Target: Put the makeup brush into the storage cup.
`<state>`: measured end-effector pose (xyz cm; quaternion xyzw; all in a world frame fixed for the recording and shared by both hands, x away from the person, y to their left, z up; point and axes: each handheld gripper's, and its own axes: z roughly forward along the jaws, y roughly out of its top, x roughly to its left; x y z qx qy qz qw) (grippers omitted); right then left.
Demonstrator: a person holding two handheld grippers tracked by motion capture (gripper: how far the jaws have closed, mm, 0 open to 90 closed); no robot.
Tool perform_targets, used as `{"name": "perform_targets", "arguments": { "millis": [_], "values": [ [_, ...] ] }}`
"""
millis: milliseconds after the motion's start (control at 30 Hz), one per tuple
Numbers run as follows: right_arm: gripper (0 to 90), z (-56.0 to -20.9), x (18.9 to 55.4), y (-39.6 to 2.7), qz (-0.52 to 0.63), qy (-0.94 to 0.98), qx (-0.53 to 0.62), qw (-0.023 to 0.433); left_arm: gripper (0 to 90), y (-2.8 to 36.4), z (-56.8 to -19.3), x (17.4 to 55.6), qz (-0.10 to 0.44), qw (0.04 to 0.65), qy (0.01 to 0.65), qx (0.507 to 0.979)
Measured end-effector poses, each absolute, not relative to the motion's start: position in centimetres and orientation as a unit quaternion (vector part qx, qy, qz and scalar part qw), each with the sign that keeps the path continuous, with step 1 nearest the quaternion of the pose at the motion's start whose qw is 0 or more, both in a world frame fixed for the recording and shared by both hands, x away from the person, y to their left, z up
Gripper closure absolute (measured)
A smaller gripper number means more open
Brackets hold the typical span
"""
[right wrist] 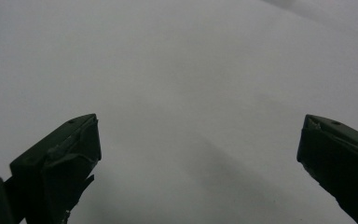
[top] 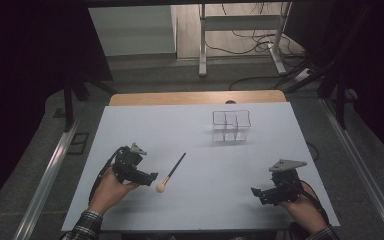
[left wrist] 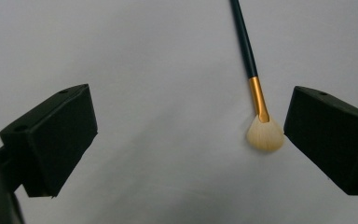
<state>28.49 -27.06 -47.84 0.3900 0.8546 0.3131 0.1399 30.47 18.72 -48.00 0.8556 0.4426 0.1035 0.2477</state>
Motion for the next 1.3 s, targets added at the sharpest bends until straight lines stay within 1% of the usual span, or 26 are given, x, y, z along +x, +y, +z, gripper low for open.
{"name": "perform_targets", "arguments": {
  "millis": [333,667,1000,1300],
  "values": [
    [0.0,-47.8,28.5,-27.0,0.313,0.856,0.388,0.139,3.8,17.3,-47.9,31.6,0.093,0.249,0.435,0.860],
    [0.0,-47.9,28.5,-27.0,0.311,0.857,0.387,0.139,4.1,16.6,-48.1,32.2,0.086,0.248,0.432,0.863],
    [0.0,-47.9,28.5,-26.9,0.309,0.858,0.387,0.138,4.1,15.0,-48.0,33.1,0.080,0.235,0.419,0.873],
    [0.2,-47.9,28.5,-26.9,0.307,0.859,0.386,0.137,6.2,14.2,-47.9,33.9,0.077,0.234,0.421,0.873]
  ]
}}
